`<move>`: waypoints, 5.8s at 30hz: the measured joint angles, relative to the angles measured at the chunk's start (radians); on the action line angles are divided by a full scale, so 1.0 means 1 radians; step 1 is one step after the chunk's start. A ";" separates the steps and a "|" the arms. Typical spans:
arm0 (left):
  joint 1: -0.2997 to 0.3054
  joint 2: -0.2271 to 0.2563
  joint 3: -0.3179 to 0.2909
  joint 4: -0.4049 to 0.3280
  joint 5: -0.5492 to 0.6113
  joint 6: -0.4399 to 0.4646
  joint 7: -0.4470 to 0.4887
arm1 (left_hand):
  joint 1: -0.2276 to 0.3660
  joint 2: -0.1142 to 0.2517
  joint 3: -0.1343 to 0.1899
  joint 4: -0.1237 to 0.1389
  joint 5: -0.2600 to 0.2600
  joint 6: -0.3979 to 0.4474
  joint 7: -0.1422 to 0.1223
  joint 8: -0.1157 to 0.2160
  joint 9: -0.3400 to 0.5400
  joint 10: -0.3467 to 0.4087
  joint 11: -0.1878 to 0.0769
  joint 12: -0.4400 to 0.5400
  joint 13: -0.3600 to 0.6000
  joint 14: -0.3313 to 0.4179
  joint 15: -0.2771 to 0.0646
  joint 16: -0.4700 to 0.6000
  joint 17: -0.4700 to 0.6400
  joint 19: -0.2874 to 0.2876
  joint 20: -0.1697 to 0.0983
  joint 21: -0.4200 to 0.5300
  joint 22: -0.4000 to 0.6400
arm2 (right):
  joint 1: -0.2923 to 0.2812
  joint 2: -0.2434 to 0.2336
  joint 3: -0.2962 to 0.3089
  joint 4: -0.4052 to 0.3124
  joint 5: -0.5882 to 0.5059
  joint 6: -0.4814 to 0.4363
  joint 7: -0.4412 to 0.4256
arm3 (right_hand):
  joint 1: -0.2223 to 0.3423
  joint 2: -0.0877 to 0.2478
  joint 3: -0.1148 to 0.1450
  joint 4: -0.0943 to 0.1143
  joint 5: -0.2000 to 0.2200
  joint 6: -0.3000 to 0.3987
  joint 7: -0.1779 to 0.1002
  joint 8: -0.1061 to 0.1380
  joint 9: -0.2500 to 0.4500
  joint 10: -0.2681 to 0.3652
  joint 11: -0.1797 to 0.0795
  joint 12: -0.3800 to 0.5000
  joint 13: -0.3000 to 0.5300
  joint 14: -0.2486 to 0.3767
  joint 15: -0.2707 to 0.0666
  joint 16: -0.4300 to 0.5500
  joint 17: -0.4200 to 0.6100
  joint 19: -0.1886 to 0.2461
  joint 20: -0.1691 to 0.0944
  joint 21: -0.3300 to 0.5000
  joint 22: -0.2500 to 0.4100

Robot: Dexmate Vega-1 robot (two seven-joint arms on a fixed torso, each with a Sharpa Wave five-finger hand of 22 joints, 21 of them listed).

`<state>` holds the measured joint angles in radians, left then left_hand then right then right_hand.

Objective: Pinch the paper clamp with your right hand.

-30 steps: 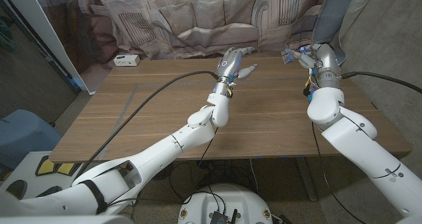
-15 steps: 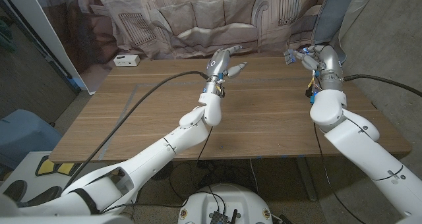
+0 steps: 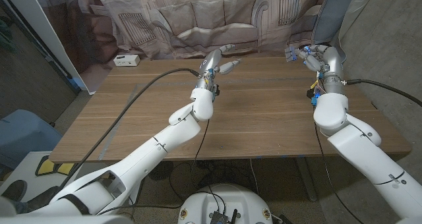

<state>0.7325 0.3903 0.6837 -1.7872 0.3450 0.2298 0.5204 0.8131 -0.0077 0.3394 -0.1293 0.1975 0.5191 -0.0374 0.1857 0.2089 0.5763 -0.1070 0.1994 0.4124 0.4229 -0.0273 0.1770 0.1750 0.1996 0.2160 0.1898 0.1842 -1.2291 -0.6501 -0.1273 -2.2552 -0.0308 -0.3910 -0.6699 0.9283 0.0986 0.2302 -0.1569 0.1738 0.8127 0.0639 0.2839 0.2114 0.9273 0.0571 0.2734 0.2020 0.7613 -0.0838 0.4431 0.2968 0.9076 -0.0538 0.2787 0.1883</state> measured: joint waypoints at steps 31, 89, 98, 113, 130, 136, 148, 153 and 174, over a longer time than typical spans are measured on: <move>0.052 0.067 -0.155 -0.020 -0.443 -0.163 -0.194 | -0.029 0.008 0.000 0.008 0.000 -0.027 0.020 0.000 -0.005 -0.023 0.023 0.000 -0.009 -0.020 0.021 0.000 0.000 -0.020 -0.001 0.000 0.000 | -0.058 0.021 0.085 0.174 0.190 0.499 0.210 | 0.018 -0.004 -0.008 0.000 -0.005 -0.009 -0.009 -0.006 0.000 -0.011 -0.018 -0.011 0.000 -0.004 0.004 -0.008 0.008 -0.013 -0.013 0.000 0.000; 0.042 0.083 -0.133 -0.006 -0.509 -0.152 -0.182 | -0.053 0.021 0.002 0.012 0.015 -0.035 0.029 0.000 -0.004 -0.035 0.036 0.004 -0.023 -0.028 0.029 0.002 -0.001 -0.032 0.004 0.000 0.000 | -0.084 0.038 0.110 0.166 0.227 0.493 0.229 | 0.153 0.026 -0.007 -0.011 0.024 0.050 -0.025 0.049 0.061 0.068 -0.137 0.327 0.396 0.072 -0.020 0.033 0.218 -0.026 -0.014 0.036 0.003; 0.041 0.082 -0.133 -0.002 -0.509 -0.154 -0.182 | -0.058 0.026 0.006 0.008 0.015 -0.035 0.029 0.000 -0.009 -0.035 0.036 0.004 -0.028 -0.028 0.029 0.002 -0.001 -0.032 0.004 0.000 -0.001 | -0.085 0.024 0.113 0.155 0.228 0.468 0.240 | 0.140 0.039 -0.007 -0.011 0.041 0.048 -0.027 0.049 0.061 0.038 -0.136 0.360 0.461 0.072 -0.020 0.002 0.220 -0.031 -0.009 0.036 0.002; 0.032 0.083 -0.129 0.006 -0.510 -0.155 -0.186 | -0.058 0.026 0.010 0.004 0.023 -0.035 0.028 0.008 -0.009 -0.041 0.030 0.004 -0.028 -0.032 0.025 0.001 -0.001 -0.032 0.004 0.008 -0.001 | -0.084 0.022 0.111 0.156 0.231 0.471 0.241 | 0.125 0.026 -0.007 -0.011 0.045 0.034 -0.041 0.050 0.061 -0.003 -0.144 0.359 0.462 0.065 -0.018 -0.018 0.234 -0.040 -0.003 0.035 0.002; 0.017 0.079 -0.124 0.025 -0.509 -0.162 -0.196 | -0.058 0.026 0.013 0.001 0.023 -0.035 0.028 0.008 -0.009 -0.041 0.030 0.008 -0.032 -0.032 0.025 0.001 -0.001 -0.032 0.004 0.008 -0.001 | -0.095 0.021 0.113 0.155 0.219 0.475 0.234 | 0.084 -0.001 -0.016 -0.002 0.045 0.016 -0.059 0.051 0.061 -0.044 -0.129 0.325 0.414 0.051 -0.013 -0.055 0.231 -0.065 0.008 0.035 0.002; 0.010 0.076 -0.122 0.034 -0.508 -0.167 -0.199 | -0.058 0.026 0.016 -0.002 0.023 -0.035 0.028 0.008 -0.009 -0.041 0.030 0.008 -0.037 -0.032 0.025 0.001 -0.001 -0.032 0.004 0.008 -0.001 | -0.098 0.021 0.115 0.155 0.215 0.481 0.233 | 0.048 -0.016 -0.001 0.040 0.044 0.016 -0.059 0.052 0.061 -0.049 -0.123 0.314 0.398 0.051 -0.013 -0.055 0.234 -0.065 0.008 0.035 0.003; 0.004 0.074 -0.121 0.043 -0.506 -0.178 -0.202 | -0.058 0.026 0.017 -0.003 0.023 -0.035 0.028 0.008 -0.009 -0.041 0.030 0.008 -0.037 -0.032 0.025 0.001 -0.001 -0.032 0.004 0.008 -0.001 | -0.093 0.022 0.114 0.167 0.206 0.502 0.238 | 0.003 -0.041 -0.009 0.054 0.034 0.016 -0.059 0.128 0.062 -0.062 -0.111 0.296 0.368 0.037 -0.009 -0.076 0.236 -0.075 0.018 0.035 -0.002; 0.002 0.073 -0.121 0.048 -0.506 -0.182 -0.202 | -0.058 0.026 0.020 -0.006 0.023 -0.035 0.028 0.008 -0.009 -0.041 0.030 0.010 -0.037 -0.032 0.025 0.005 -0.001 -0.032 0.004 0.008 -0.001 | -0.089 0.023 0.112 0.171 0.201 0.508 0.241 | -0.003 -0.041 -0.009 0.054 0.033 0.016 -0.059 0.157 0.062 -0.061 -0.111 0.292 0.361 0.037 -0.009 -0.081 0.231 -0.075 0.018 0.035 -0.002; -0.003 0.068 -0.126 0.067 -0.510 -0.194 -0.205 | -0.058 0.026 0.020 -0.006 0.031 -0.035 0.028 0.008 -0.009 -0.041 0.030 0.012 -0.041 -0.032 0.025 0.005 -0.003 -0.032 0.004 0.008 -0.001 | -0.077 -0.002 0.099 0.167 0.165 0.443 0.237 | -0.012 -0.045 -0.009 0.054 0.027 0.016 -0.059 0.163 0.062 -0.061 -0.111 0.278 0.335 0.037 -0.009 -0.089 0.239 -0.079 0.022 0.035 -0.002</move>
<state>0.7295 0.4587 0.5579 -1.7206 -0.1655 0.0360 0.3155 0.7554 0.0186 0.3589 -0.1350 0.2284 0.4838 -0.0090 0.1933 0.1999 0.5358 -0.0769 0.2110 0.3709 0.3910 -0.0020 0.1816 0.1719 0.1681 0.2196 0.1974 0.1836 -1.3065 -0.6522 -0.0279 -2.0887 0.1345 0.0523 -0.4333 0.9160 0.0533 0.2207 -0.1032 0.2007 0.8284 0.0047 0.4467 0.2732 0.8660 -0.0536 0.5518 0.5373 0.7981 -0.0930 0.3539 0.5356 0.8285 -0.0319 0.3138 0.1861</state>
